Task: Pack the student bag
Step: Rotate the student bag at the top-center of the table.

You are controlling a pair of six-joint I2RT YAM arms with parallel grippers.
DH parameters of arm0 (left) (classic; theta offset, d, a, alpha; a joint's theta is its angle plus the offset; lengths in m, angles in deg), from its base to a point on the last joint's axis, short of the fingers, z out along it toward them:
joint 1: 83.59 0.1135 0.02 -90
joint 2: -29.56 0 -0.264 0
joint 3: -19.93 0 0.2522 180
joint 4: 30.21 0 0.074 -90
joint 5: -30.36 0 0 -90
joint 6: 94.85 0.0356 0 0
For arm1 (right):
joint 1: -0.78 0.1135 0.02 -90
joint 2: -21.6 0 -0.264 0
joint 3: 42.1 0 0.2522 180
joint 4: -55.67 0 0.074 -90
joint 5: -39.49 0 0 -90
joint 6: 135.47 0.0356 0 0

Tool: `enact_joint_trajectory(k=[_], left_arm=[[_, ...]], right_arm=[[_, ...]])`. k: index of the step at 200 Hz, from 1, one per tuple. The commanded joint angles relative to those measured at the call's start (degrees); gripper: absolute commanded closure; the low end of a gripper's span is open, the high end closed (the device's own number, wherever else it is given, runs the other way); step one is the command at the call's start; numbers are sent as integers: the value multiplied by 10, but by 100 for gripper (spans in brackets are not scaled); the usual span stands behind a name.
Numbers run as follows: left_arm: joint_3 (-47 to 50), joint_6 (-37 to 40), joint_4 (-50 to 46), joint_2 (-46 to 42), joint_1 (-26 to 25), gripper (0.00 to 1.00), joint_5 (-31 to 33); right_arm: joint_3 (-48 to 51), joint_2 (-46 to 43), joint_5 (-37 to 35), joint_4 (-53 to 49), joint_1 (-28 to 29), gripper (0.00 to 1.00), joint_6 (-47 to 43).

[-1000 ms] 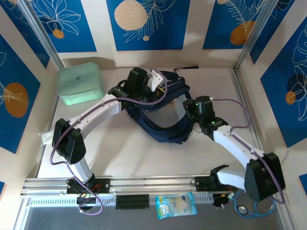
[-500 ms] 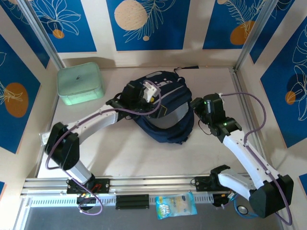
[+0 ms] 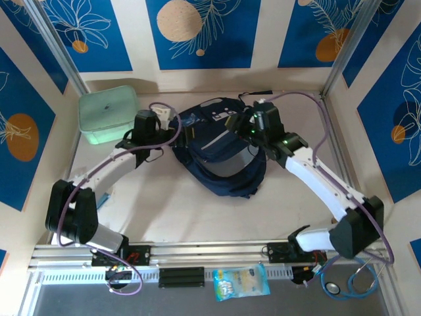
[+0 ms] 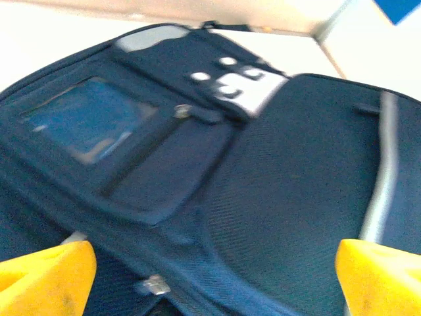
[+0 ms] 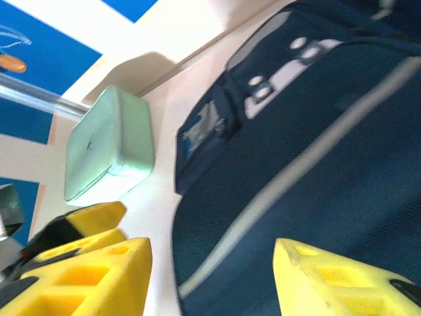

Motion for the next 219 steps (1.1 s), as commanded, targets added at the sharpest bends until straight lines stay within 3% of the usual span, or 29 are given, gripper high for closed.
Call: enact_joint_trajectory(k=[1,44,86,163,219], left_arm=[[12,-103,25,30,27,12,-15],[26,-235,109,103,77,28,-81],[4,-304,158,170,79,27,-110],[-31,-319,197,206,63,27,-130],[-63,-319,170,239,59,42,-137]], right_arm=[[-45,61,35,-11,15,48,-20],[-61,139,11,-60,10,50,24],[25,133,43,-26,-28,50,64],[40,162,77,-16,-52,50,60],[48,171,89,-11,-58,51,65]])
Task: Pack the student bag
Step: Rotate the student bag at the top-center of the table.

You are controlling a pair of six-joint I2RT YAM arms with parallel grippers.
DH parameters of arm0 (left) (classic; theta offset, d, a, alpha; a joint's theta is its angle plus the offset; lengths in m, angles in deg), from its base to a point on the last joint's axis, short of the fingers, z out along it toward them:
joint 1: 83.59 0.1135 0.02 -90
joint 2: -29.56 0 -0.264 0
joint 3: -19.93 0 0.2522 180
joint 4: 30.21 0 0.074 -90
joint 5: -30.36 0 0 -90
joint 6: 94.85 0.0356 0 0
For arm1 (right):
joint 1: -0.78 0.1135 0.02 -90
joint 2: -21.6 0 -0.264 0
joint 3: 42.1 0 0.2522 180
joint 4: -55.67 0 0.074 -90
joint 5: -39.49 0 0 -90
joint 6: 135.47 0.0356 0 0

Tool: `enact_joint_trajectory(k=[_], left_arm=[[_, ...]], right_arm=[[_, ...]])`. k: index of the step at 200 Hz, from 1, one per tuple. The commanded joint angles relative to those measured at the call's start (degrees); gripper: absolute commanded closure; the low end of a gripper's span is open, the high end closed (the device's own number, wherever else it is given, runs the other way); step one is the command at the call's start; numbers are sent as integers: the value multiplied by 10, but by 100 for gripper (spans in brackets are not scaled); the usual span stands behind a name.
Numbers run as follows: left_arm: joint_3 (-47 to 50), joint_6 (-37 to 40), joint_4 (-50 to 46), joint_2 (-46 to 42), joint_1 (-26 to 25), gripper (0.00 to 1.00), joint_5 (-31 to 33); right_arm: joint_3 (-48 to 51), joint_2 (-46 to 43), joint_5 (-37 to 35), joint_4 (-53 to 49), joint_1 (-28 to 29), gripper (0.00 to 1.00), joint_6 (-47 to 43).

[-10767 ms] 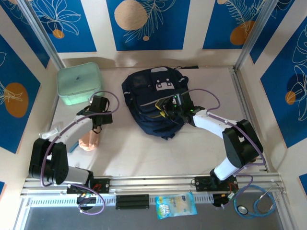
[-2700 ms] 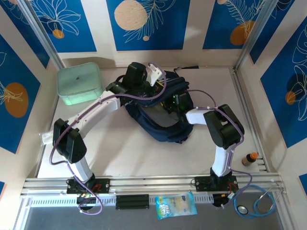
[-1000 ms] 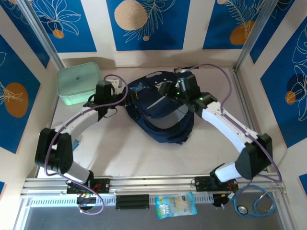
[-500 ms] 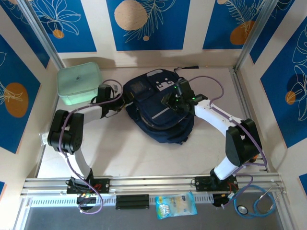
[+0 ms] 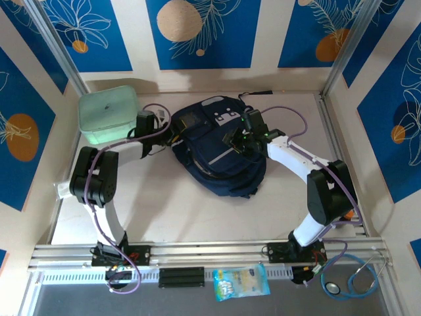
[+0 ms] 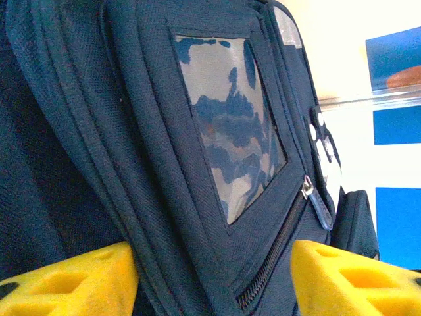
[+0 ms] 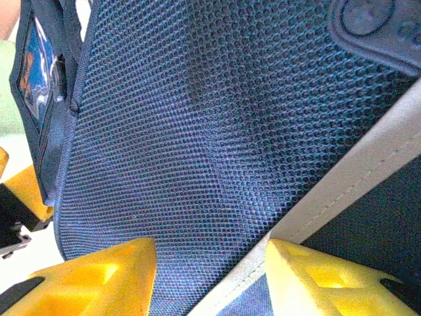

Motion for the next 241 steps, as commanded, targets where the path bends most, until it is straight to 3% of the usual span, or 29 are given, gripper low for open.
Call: enact_joint_trajectory(k=[1,53,90,113,135,183,217,241], left_arm=[[-26,2,-4,20,-7,42,-16],[-35,19,-57,22,-8,44,18],[-62,10,-42,47,-10,68,-10],[-70,18,-43,48,-10,80,-14],[-72,28,-41,47,-10,100,-27],[-29,43,-48,-12,-9,100,-11],[42,3,-14,-76,-20,100,6],[92,-29,5,-120,-41,100,23]], right_arm=[[12,12,10,-9,-7,51,7],[16,10,20,-11,-9,51,10],[30,-17,28,-14,2,53,20],[29,-49,-6,-38,32,51,7],[35,-56,-6,-59,37,51,18],[52,-31,-25,-59,9,51,23],[-36,44,-15,-66,-50,51,-72],[-105,107,-5,-56,-61,52,-117]])
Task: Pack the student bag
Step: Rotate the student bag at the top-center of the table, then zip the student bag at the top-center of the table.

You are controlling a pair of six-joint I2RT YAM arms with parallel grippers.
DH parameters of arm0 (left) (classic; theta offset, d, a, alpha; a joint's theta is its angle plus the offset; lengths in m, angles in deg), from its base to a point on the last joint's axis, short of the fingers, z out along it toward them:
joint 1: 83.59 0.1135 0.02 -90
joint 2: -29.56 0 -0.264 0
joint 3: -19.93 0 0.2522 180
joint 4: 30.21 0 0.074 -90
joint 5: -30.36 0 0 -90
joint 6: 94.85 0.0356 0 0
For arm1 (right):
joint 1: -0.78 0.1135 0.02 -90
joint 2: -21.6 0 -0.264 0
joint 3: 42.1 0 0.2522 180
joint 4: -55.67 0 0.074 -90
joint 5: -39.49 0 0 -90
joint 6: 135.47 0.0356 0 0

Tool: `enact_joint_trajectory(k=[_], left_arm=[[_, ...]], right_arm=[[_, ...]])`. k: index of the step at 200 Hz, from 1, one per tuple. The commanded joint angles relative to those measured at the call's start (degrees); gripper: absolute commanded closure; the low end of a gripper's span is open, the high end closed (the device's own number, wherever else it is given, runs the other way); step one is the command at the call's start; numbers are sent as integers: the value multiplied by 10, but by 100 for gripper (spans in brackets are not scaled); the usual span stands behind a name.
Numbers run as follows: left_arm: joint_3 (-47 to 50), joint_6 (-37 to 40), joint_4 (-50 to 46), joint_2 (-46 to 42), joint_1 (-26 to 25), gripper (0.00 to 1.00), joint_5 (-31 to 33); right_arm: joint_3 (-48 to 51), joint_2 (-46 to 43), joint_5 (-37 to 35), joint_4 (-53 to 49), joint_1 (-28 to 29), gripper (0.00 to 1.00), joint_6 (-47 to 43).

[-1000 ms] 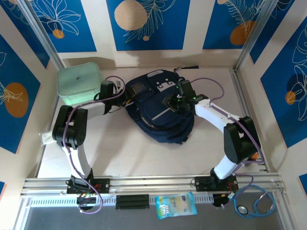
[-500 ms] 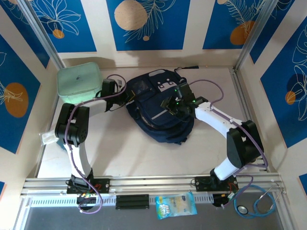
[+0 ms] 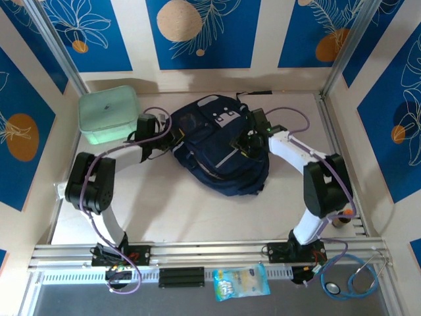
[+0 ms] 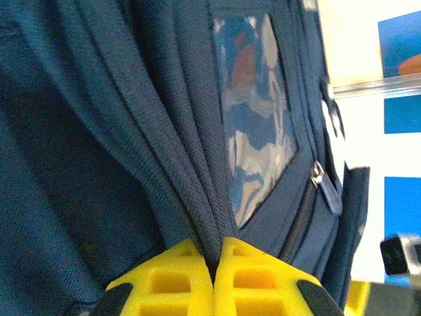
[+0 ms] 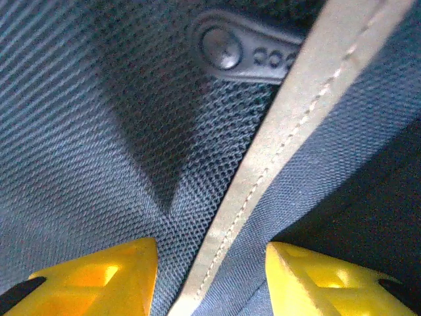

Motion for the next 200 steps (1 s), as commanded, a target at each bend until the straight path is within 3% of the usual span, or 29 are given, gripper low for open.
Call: enact_joint_trajectory(k=[1,30,51,94,138,173,200], left_arm=[[41,-26,34,-56,-22,100,3],[72,-39,23,-91,-71,100,40],[68,-42,20,-91,-98,100,59],[49,-59,38,-75,-116,100,67],[56,-75,62,-72,-121,100,79],[57,-83,75,-68,-121,100,74],[55,-81,77,-68,-121,100,67]], right_arm=[[-65,55,-4,20,-17,52,-74],[-127,117,32,48,-17,52,-106],[-133,116,39,72,-11,51,-125],[-106,4,-83,-27,15,50,-147],[-22,-92,-151,-91,122,51,-84],[-8,-82,-208,-87,211,60,-1],[-34,-34,-207,-62,250,68,14]])
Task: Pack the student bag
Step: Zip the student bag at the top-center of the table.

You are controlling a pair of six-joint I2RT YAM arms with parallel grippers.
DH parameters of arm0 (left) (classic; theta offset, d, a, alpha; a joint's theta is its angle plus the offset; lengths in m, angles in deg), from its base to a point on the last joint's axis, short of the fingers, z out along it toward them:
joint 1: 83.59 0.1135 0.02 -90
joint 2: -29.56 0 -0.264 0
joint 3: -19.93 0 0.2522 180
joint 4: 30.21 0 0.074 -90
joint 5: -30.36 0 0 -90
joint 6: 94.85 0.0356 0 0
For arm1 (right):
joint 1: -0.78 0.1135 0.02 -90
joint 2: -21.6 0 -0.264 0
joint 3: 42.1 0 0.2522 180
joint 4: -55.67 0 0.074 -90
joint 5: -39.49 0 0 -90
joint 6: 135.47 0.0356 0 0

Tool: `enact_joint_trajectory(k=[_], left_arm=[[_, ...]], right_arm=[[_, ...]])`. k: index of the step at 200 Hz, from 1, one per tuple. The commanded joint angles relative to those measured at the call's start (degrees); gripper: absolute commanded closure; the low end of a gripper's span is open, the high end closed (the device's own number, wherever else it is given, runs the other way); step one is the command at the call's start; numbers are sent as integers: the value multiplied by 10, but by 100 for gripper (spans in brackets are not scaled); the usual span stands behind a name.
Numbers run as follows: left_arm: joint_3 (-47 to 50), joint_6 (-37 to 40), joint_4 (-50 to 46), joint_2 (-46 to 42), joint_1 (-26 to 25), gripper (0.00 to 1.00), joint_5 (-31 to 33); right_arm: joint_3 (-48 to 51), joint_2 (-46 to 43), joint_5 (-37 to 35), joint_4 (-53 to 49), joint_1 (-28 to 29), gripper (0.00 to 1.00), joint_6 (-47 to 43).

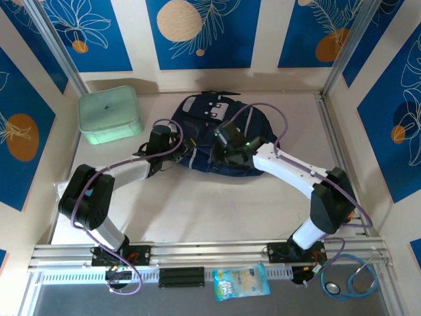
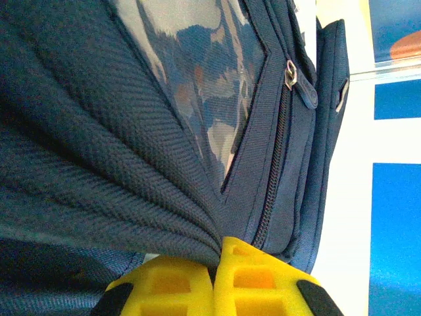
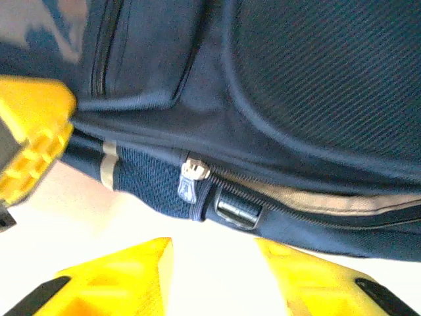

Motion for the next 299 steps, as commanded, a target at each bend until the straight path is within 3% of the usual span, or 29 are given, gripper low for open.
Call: enact_joint_trajectory(k=[1,96,116,168,210,252,299], left_arm=[[-15,7,51,5,-11,100,-32],[-13,-3,66,3,-11,100,-51],[-14,-8,71,3,-10,100,-52],[-17,-2,60,-1,-10,100,-46],[-19,4,53,1,-6,100,-45],[-21,9,49,0,-2,100,-45],[-20,10,49,0,-2,100,-48]], right_arm=[[-20,41,-35,3,26,68,44],[-133,158,-132,-80,38,68,94],[-136,167,-135,-91,33,77,105],[-131,162,-146,-111,28,83,109],[-67,103,-118,-56,24,87,86],[-23,72,-88,-26,9,87,80],[-32,87,-72,-17,5,75,37]])
